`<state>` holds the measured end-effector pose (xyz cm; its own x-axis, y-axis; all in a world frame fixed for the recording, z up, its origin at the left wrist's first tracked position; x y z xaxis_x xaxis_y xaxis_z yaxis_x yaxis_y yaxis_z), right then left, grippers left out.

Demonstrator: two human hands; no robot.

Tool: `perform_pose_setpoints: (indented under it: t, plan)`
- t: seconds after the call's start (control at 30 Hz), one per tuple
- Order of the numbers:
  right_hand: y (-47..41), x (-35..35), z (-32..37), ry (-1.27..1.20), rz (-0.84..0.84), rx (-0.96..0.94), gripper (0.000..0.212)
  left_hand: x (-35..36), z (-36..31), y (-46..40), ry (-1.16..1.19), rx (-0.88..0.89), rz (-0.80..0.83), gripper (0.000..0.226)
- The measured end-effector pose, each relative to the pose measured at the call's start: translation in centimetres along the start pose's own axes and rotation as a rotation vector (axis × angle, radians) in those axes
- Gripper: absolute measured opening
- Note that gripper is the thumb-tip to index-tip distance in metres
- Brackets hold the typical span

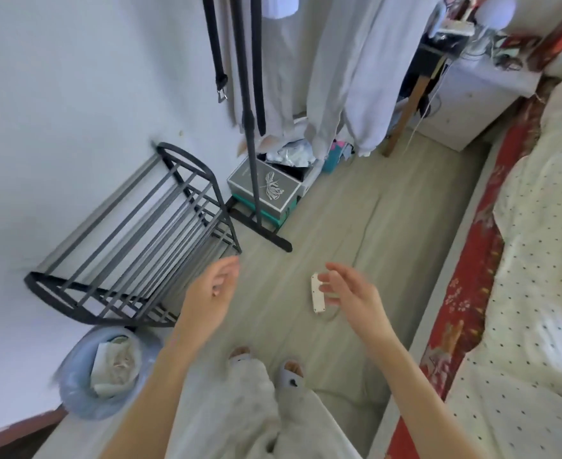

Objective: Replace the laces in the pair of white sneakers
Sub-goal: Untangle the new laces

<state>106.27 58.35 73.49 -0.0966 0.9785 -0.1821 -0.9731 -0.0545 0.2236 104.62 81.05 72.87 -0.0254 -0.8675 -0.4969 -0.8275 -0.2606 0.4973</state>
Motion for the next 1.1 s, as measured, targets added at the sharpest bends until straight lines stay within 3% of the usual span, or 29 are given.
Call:
perform_pose_setpoints:
  t: [0.23, 0.4, 0.6, 0.77, 0.93, 1.1]
  plan:
    - [-5.5, -3.1, -1.8, -0.102, -0.158, 0.083, 0.023, 5.0, -3.7, -6.5, -0.088, -0.043, 0.201, 0.028]
    - [-13.3, -4.6, -4.3, -0.163, -0.277, 0.15, 0.022, 7.9, -7.8, -17.1, -0.189, -0.03, 0.3, 0.031]
    - [-24.7, -4.5, -9.7, -0.18, -0.279, 0.231, 0.021, 12.5, -9.6, -30.9, -0.387, -0.103, 0.365, 0.034]
    - [-33.0, -3.3, -19.6, -0.156, -0.194, 0.288, 0.016, 18.8, -5.0, -41.5, -0.489, -0.146, 0.357, 0.041]
    - [-42.4, 0.6, -33.2, -0.076, -0.019, 0.251, 0.017, 25.9, 4.7, -51.5, -0.572, -0.092, 0.199, 0.045]
    - [-48.8, 4.3, -43.9, -0.088, 0.021, 0.264, 0.014, 30.1, 11.3, -61.6, -0.694, -0.013, 0.043, 0.051]
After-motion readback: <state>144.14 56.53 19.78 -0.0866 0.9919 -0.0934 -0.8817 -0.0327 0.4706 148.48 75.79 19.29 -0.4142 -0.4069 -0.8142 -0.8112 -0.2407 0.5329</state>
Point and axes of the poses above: each hand's wrist, its own y-axis away from the middle knuckle, its own x-axis out of the palm, z = x × y, the point moved 2 cm from there along -y, towards the middle knuckle, and after that the axes turned 15 degrees about -x, right-handed, at the moved point
